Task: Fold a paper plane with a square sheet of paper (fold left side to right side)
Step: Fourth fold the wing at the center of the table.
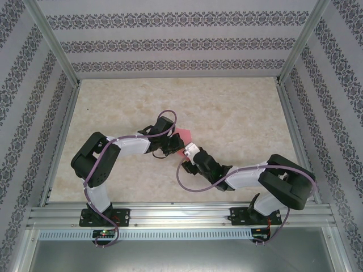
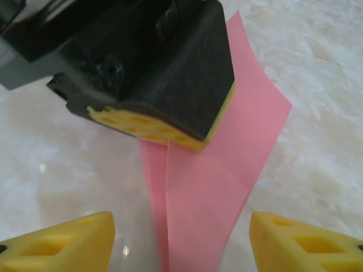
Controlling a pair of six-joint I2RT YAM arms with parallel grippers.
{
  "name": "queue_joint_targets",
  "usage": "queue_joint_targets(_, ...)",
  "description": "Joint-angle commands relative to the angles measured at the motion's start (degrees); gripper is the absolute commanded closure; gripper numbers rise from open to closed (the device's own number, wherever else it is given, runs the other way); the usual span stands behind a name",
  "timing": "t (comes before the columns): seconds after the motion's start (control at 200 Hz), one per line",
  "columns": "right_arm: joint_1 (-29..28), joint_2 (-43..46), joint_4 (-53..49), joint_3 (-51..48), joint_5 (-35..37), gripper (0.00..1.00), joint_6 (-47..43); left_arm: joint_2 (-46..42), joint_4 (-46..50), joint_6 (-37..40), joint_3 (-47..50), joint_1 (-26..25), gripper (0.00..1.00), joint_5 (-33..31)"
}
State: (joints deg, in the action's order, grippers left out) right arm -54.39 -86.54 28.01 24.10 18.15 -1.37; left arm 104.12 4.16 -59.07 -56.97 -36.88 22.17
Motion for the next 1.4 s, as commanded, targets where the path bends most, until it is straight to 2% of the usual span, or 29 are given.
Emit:
queue_joint_targets(0.0,-0.72,-1.92,1.18,1.09,2.24,0.36,-0.48,-0.98,1.02,-0.60,-1.65,-0.56,0.91,0.43)
queue_joint_targets(0.4,-0.65,-4.78,0.02,2.31,2.39,0.39,0.61,-1.20,1.71,-0.36,-2.18,-0.56,0.91,0.38)
queue_joint_targets(0.684,-0.45,-4.92,-0.48,2.09,3.12,0.50,1.72,-1.22,2.20,-0.03,-2.09,-0.56,0.91,0.30)
queue_joint_targets(0.909,0.29,-4.24,-0.54,1.75,2.56,0.52,2.34,-1.46,2.50,0.05,-2.03,-0.56,0.91,0.15)
queue_joint_targets(1.394,2.00,-4.63,-0.17,1.30,-0.23,0.63,3.09,-1.73,3.18,0.53,-2.44,-0.56,0.91,0.21)
